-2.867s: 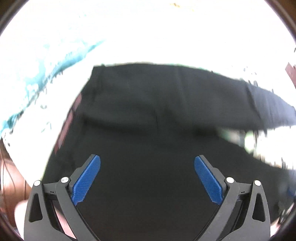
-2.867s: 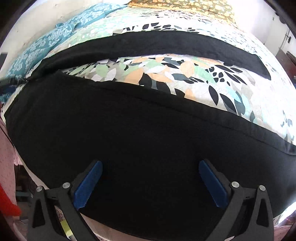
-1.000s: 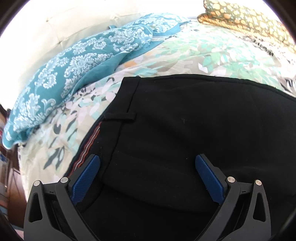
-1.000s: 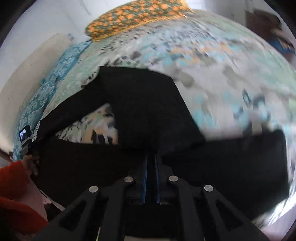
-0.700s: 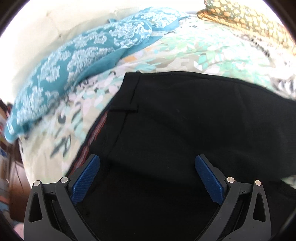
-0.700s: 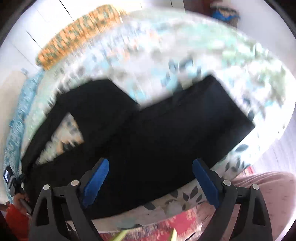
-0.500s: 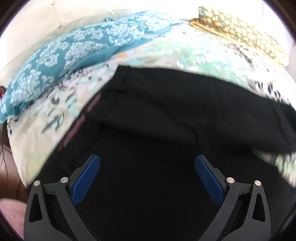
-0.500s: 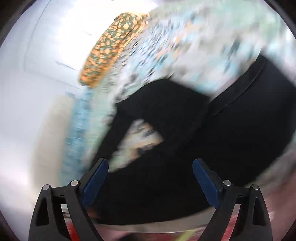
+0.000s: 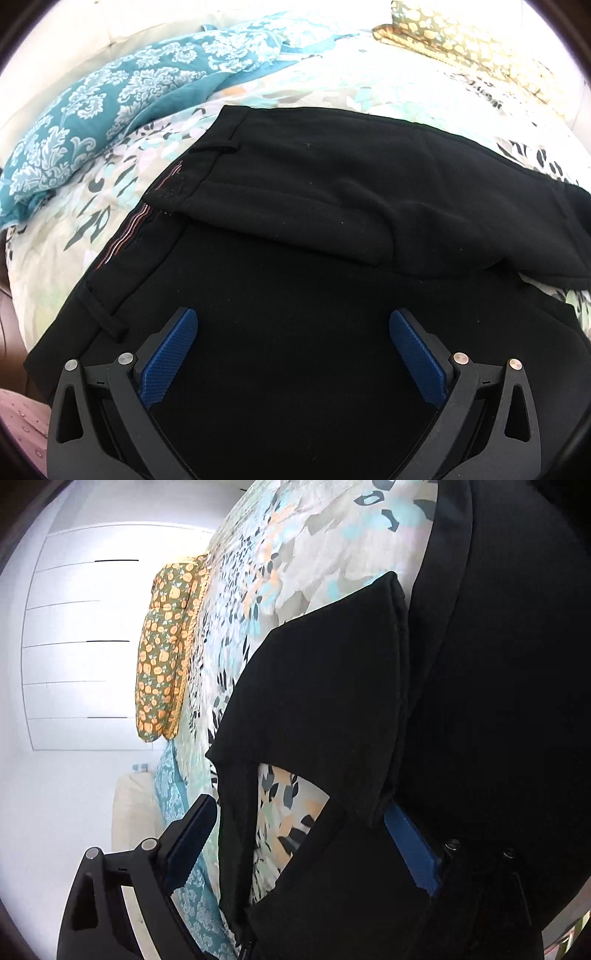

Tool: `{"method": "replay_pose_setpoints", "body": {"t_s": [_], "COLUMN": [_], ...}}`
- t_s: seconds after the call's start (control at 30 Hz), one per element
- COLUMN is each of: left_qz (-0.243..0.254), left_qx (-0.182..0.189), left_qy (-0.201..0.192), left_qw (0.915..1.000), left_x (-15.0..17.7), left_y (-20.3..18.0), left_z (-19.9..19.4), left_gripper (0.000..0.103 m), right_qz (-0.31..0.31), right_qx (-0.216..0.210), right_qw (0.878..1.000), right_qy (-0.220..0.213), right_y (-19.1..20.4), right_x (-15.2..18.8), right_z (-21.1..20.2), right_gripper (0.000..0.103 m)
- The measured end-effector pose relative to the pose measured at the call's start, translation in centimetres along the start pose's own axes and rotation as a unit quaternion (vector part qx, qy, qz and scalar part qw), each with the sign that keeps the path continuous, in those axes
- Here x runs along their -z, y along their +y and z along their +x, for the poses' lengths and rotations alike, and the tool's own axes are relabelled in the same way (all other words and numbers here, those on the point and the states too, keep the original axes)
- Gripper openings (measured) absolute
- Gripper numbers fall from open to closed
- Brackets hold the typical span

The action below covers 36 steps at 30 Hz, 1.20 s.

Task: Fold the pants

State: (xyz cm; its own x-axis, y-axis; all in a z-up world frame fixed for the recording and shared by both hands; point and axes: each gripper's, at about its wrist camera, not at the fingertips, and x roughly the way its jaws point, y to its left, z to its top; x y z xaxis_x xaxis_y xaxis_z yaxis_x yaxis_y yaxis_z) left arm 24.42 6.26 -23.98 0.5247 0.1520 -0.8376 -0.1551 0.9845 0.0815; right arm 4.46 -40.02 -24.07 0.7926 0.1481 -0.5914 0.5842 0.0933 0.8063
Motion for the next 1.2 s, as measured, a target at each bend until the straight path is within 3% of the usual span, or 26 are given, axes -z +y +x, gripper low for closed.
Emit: {"method": "replay_pose_setpoints", "body": {"t_s": [0.1,0.23,0.33,0.47,0.57,0.83,0.93,1.03,1.2], "left_qz": [0.001,0.0,0.001,0.002,0.003,0.002,0.007,0.015,-0.009], "left_qx": [-0.002,-0.002,-0.002,-0.005,-0.007,-0.011,-0.011,0.066,0.193], "left_qy": [-0.001,-0.002,-0.002,-0.005,-0.005,0.001,0.031,0.081,0.074], "left_qw": [1.0,1.0,1.0,1.0,1.0,0.9999,0.9995,0.9944,0.9783], "left_x": [0.0,0.1,0.1,0.3,0.3,0.4,0.0,-0.9,-5.7], "left_y": [0.0,0.2,0.2,0.1,0.1,0.1,-0.1,-0.8,-3.4], "left_z": [0.0,0.1,0.1,0.0,0.0,-0.1,-0.5,-1.3,-4.1], "left_gripper": [0.103,0.103,0.103,0.103,0.103,0.103,0.103,0.102,0.102], "right_qz": [0.007,-0.01,-0.063,-0.112,-0.178,-0.267,-0.272,-0.273,-0.31], "right_qx": [0.021,0.052,0.061,0.042,0.045,0.104,0.123,0.115,0.114], "right_qw": [0.999,0.998,0.995,0.992,0.982,0.954,0.949,0.95,0.938], "right_qy": [-0.023,-0.035,-0.047,-0.044,-0.048,-0.086,-0.1,-0.101,-0.108], "right_y": [-0.4,-1.1,-0.3,1.2,2.7,2.3,1.2,1.0,2.6], "right_x": [-1.7,-2.6,-3.4,-3.9,-3.2,-1.9,-2.0,-2.0,-1.6], "right_z": [-1.0,-1.3,-3.1,-6.6,-10.6,-19.9,-21.1,-20.9,-19.8], "right_gripper": [0.068,0.019,0.019,0.019,0.018,0.018,0.018,0.018,0.018]}}
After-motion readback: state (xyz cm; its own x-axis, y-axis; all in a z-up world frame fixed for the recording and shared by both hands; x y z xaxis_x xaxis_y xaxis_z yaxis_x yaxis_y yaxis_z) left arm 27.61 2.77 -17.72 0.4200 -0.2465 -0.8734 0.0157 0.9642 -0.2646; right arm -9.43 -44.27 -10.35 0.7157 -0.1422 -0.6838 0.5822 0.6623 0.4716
